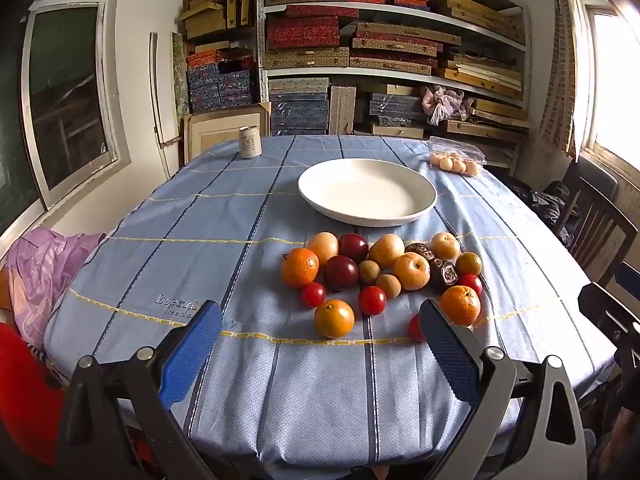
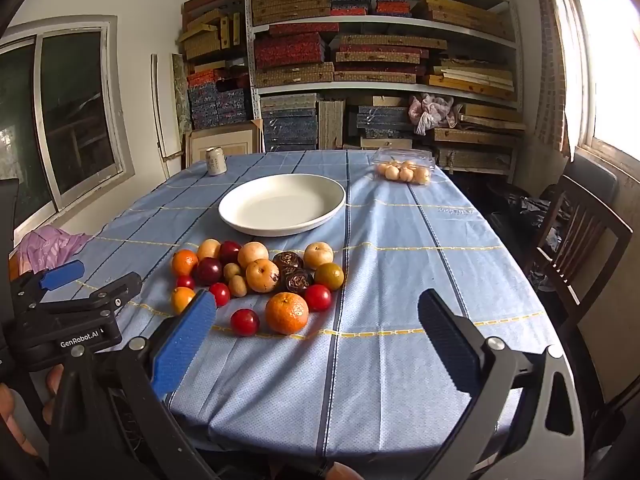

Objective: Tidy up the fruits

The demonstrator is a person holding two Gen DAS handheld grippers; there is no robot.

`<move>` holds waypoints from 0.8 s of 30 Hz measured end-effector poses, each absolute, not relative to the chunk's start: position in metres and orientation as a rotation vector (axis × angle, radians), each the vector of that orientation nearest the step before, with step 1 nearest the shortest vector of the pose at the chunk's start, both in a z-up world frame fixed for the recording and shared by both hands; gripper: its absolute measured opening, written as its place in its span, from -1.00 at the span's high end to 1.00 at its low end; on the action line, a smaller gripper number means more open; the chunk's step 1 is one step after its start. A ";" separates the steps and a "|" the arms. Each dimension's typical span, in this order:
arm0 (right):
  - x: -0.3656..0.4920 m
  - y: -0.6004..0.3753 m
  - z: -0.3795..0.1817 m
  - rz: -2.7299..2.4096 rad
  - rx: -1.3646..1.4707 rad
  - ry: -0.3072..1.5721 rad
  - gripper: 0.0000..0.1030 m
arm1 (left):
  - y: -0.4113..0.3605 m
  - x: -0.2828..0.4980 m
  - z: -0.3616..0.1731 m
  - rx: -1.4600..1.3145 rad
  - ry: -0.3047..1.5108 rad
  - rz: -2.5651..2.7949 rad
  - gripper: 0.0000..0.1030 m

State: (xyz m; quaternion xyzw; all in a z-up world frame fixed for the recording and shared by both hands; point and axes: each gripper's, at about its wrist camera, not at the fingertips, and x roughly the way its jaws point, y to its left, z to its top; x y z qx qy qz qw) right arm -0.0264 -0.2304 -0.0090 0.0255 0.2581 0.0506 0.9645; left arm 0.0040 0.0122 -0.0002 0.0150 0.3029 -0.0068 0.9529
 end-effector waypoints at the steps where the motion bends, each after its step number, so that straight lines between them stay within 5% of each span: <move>1: -0.026 -0.230 -0.009 0.101 0.051 0.522 -0.92 | 0.011 0.004 -0.001 0.029 0.615 -0.013 -0.93; 24: -0.023 -0.229 -0.012 0.104 0.048 0.520 -0.92 | 0.009 0.001 0.000 0.033 0.613 -0.008 -0.93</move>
